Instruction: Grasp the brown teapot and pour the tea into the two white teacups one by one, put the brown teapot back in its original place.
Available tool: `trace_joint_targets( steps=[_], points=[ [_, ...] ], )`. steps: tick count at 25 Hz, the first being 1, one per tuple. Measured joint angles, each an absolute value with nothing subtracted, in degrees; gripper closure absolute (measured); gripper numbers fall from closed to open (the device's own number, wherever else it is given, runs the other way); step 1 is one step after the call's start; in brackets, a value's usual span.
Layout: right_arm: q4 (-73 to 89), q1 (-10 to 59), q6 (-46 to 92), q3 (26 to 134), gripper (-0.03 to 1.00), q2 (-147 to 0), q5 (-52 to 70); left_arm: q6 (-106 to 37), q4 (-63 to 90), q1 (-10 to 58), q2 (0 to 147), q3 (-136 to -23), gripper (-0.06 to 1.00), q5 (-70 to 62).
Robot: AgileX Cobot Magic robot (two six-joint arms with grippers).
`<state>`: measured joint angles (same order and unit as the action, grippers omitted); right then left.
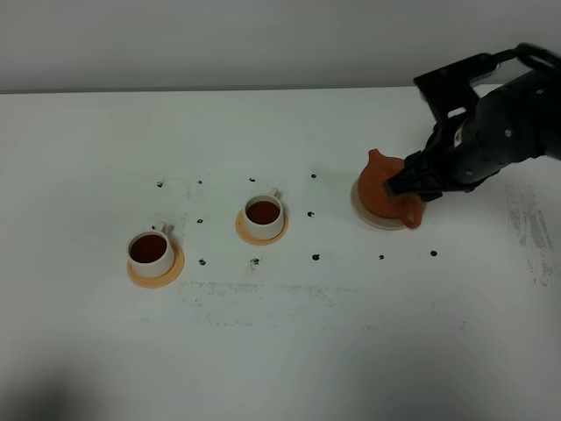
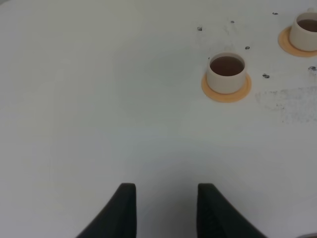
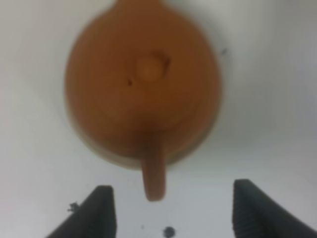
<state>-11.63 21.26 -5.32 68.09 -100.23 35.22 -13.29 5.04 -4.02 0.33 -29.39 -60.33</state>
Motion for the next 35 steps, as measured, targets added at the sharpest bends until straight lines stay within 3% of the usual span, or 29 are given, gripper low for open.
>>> trace_joint_targets(
  steps=[7, 14, 21, 28, 35],
  points=[
    [-11.4, 21.3, -5.3, 62.3, 0.82, -84.4, 40.7, -13.3, 5.0, -4.0, 0.3, -29.4, 0.64, -60.3],
    [-11.7, 21.3, -4.5, 61.3, 0.95, -72.8, 58.6, -13.3, 5.0, -4.0, 0.3, -29.4, 0.64, -60.3],
    [-8.9, 21.3, -1.6, 58.3, 0.95, -63.8, 63.5, -13.3, 5.0, -4.0, 0.3, -29.4, 0.64, -60.3],
    [-7.7, 21.3, -1.4, 55.0, 0.84, -52.6, 65.8, -13.3, 5.0, -4.0, 0.3, -29.4, 0.64, -60.3],
    [-6.8, 21.3, -1.3, 55.0, 0.77, -51.0, 67.1, -13.3, 5.0, -4.0, 0.3, -29.4, 0.64, -60.3]
  ],
)
